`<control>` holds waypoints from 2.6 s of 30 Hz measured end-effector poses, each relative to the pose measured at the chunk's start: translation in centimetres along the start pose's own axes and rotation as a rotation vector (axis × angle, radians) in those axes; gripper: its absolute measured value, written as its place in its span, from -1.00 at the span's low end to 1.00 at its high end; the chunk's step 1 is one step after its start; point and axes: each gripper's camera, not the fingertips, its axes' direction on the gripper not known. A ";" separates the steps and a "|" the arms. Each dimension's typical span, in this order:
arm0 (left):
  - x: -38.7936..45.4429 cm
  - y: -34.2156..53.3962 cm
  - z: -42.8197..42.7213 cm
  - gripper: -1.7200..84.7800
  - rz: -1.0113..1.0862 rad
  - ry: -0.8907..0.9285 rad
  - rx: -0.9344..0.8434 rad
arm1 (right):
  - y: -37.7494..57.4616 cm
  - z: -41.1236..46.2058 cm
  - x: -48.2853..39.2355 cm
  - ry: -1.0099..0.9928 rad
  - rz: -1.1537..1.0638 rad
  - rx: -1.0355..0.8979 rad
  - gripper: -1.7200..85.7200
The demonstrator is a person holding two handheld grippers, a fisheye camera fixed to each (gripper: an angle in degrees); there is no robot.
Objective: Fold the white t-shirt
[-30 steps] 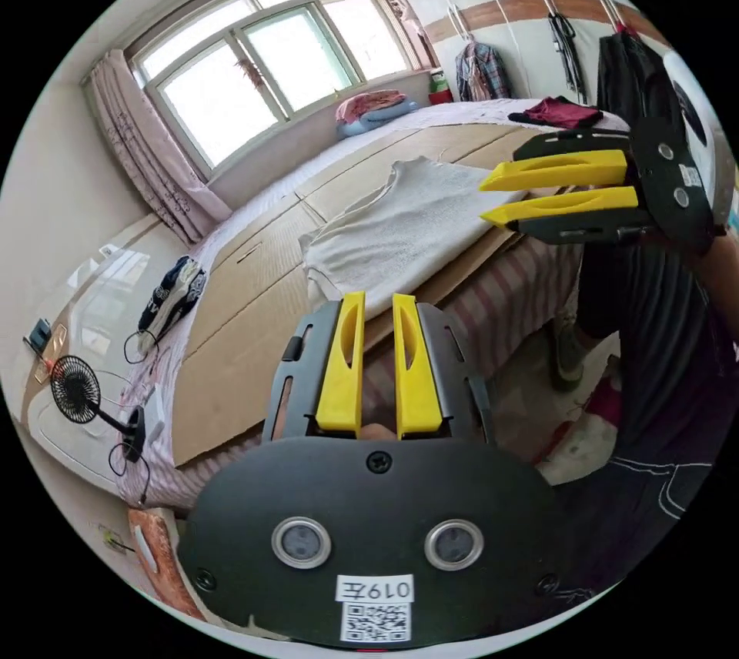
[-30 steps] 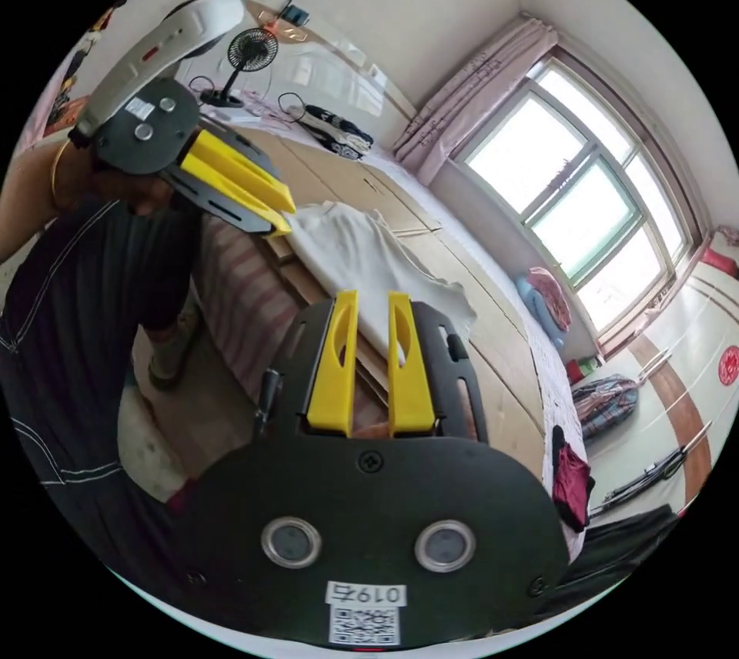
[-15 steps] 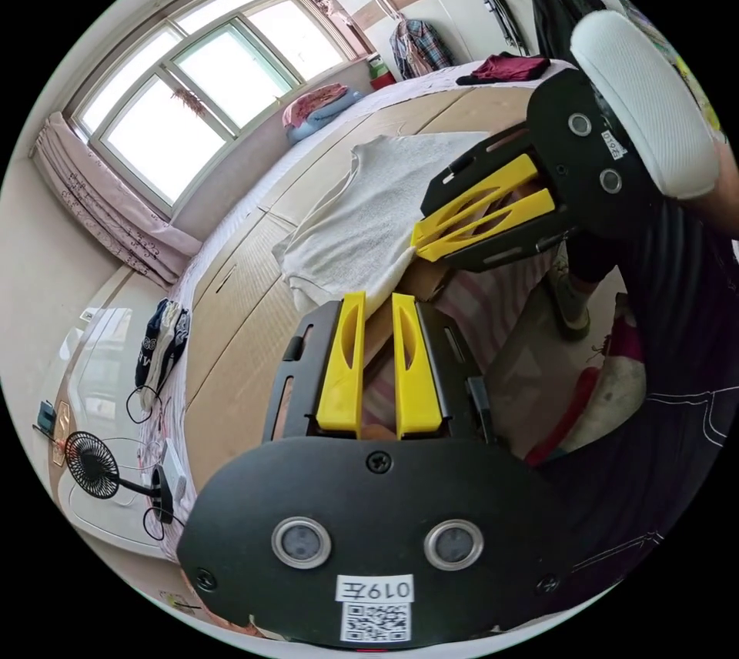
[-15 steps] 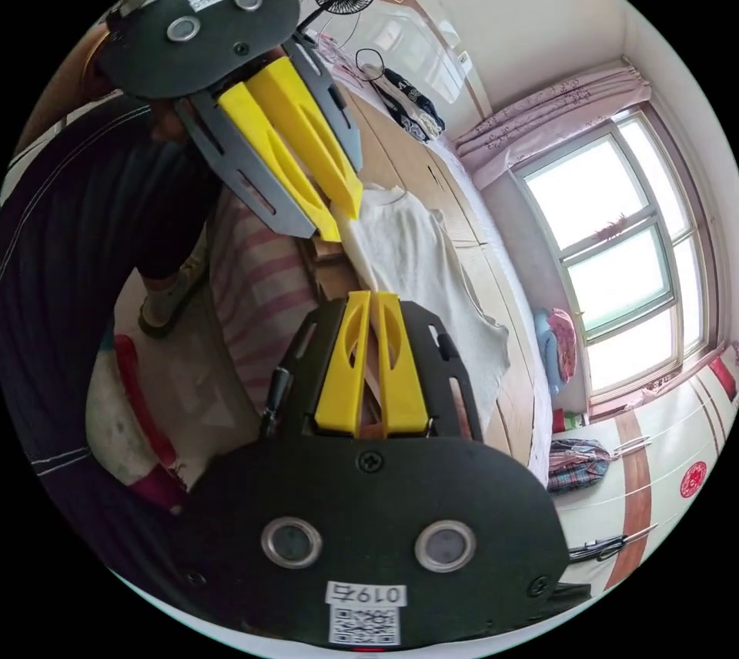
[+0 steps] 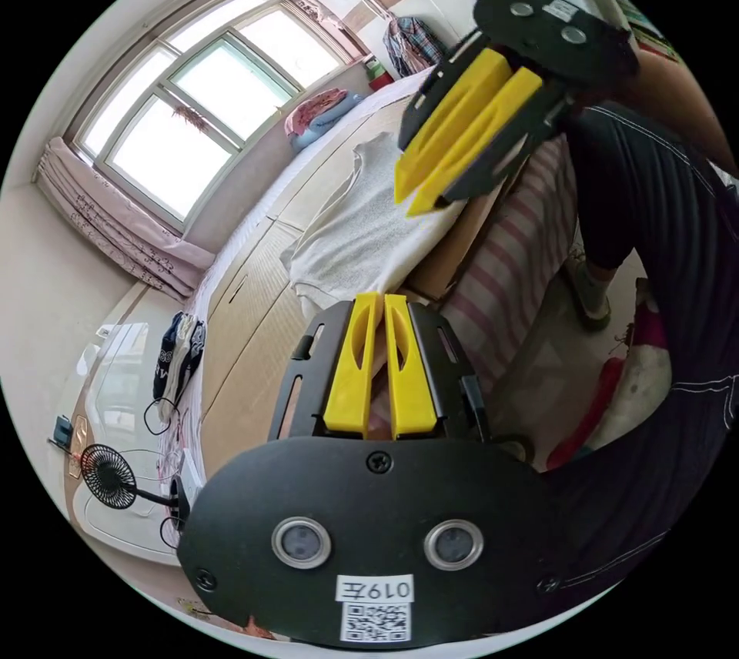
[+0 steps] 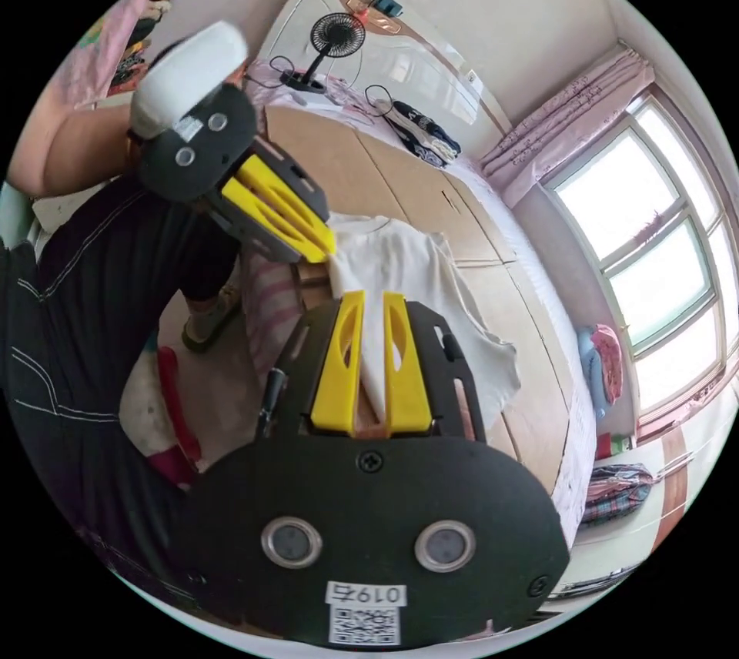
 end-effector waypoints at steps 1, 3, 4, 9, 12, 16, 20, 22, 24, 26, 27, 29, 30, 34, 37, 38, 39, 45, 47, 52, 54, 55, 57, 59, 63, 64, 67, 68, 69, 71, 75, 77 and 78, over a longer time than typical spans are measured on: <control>0.0 0.1 0.0 -0.95 -0.004 0.004 0.000 | -0.7 0.7 3.3 -0.027 0.037 -0.037 -0.82; -0.2 0.6 -0.1 -0.95 -0.025 0.013 0.007 | -1.8 2.6 8.1 -0.046 0.063 -0.108 -0.80; -0.3 0.7 -0.1 -0.95 -0.031 0.013 0.008 | -2.5 4.1 10.8 -0.046 0.065 -0.152 -0.81; -0.5 1.7 0.0 -0.95 -0.076 0.010 0.021 | -6.5 10.2 17.1 -0.146 -0.048 -0.345 -0.84; -0.9 2.3 0.0 -0.95 -0.093 0.013 0.032 | -9.0 12.5 19.1 -0.227 -0.107 -0.378 -0.84; -1.7 2.9 0.0 -0.95 -0.105 0.028 0.041 | -11.4 15.1 20.8 -0.309 -0.185 -0.450 -0.82; -2.4 3.4 0.2 -0.95 -0.103 0.031 0.044 | -12.6 16.6 22.4 -0.343 -0.216 -0.500 -0.80; -2.7 3.5 0.4 -0.95 -0.102 0.030 0.044 | -12.9 17.0 23.2 -0.358 -0.205 -0.501 -0.80; -3.3 3.6 0.5 -0.95 -0.105 0.034 0.042 | -13.3 17.3 24.2 -0.372 -0.185 -0.498 -0.80; -3.9 3.8 0.7 -0.95 -0.114 0.046 0.039 | -13.5 17.3 25.4 -0.411 -0.162 -0.493 -0.83; -4.3 3.9 0.8 -0.95 -0.119 0.054 0.039 | -13.5 17.3 25.6 -0.419 -0.158 -0.489 -0.84; -4.9 4.0 0.9 -0.95 -0.120 0.064 0.039 | -13.8 17.0 26.4 -0.425 -0.162 -0.482 -0.89; -5.2 4.1 1.0 -0.95 -0.116 0.068 0.036 | -13.9 17.0 26.5 -0.425 -0.166 -0.483 -0.90; -6.3 4.3 1.0 -0.95 -0.101 0.094 0.033 | -14.6 16.6 27.3 -0.356 -0.186 -0.504 -0.96; -7.2 4.5 1.1 -0.95 -0.102 0.105 0.031 | -14.8 16.4 27.3 -0.295 -0.200 -0.507 -0.96; -7.6 4.6 1.2 -0.95 -0.104 0.105 0.030 | -14.8 16.2 27.3 -0.284 -0.203 -0.505 -0.95; -8.0 4.6 1.2 -0.95 -0.108 0.097 0.030 | -14.8 16.0 27.3 -0.277 -0.201 -0.503 -0.94; -10.1 4.7 1.4 -0.95 -0.137 0.057 0.041 | -14.3 13.7 28.4 -0.287 -0.185 -0.483 -0.82; -10.7 4.8 1.5 -0.95 -0.136 0.055 0.044 | -14.0 12.4 29.0 -0.309 -0.179 -0.480 -0.79; -12.3 5.0 2.1 -0.95 -0.126 0.056 0.035 | -12.3 10.6 30.7 -0.322 -0.147 -0.491 -0.81; -13.2 5.0 2.4 -0.95 -0.125 0.059 0.033 | -11.5 10.6 30.7 -0.325 -0.159 -0.521 -0.81; -13.5 5.0 2.4 -0.95 -0.125 0.060 0.033 | -10.9 10.7 30.4 -0.301 -0.174 -0.546 -0.81; -14.5 5.1 2.7 -0.95 -0.127 0.066 0.033 | -10.2 10.7 30.0 -0.267 -0.189 -0.557 -0.81; -15.3 5.2 2.9 -0.95 -0.123 0.068 0.031 | -9.4 10.4 29.7 -0.250 -0.201 -0.553 -0.82; -17.2 5.3 3.5 -0.94 -0.121 0.075 0.026 | -8.3 9.6 30.2 -0.253 -0.189 -0.557 -0.85; -17.5 5.3 3.5 -0.94 -0.123 0.076 0.026 | -7.8 9.2 30.3 -0.258 -0.183 -0.555 -0.85; -19.1 5.2 3.6 -0.93 -0.128 0.076 0.030 | -6.5 7.6 30.2 -0.247 -0.183 -0.537 -0.84; -19.8 5.3 3.5 -0.92 -0.130 0.081 0.037 | -5.9 6.7 30.4 -0.250 -0.167 -0.519 -0.83; -20.7 5.3 3.3 -0.91 -0.134 0.087 0.049 | -5.6 6.0 30.5 -0.253 -0.155 -0.507 -0.82; -22.4 5.7 2.6 -0.89 -0.155 0.099 0.066 | -4.0 2.9 30.6 -0.262 -0.103 -0.430 -0.79; -29.6 8.0 1.2 -0.85 -0.391 0.147 0.156 | 0.9 -2.1 30.6 -0.129 0.074 -0.326 -0.82; -33.5 8.7 2.2 -0.84 -0.546 0.199 0.170 | 5.6 -4.5 30.3 -0.089 0.264 -0.260 -0.86; -35.6 8.7 3.2 -0.84 -0.603 0.233 0.163 | 6.9 -4.9 30.2 -0.098 0.318 -0.251 -0.87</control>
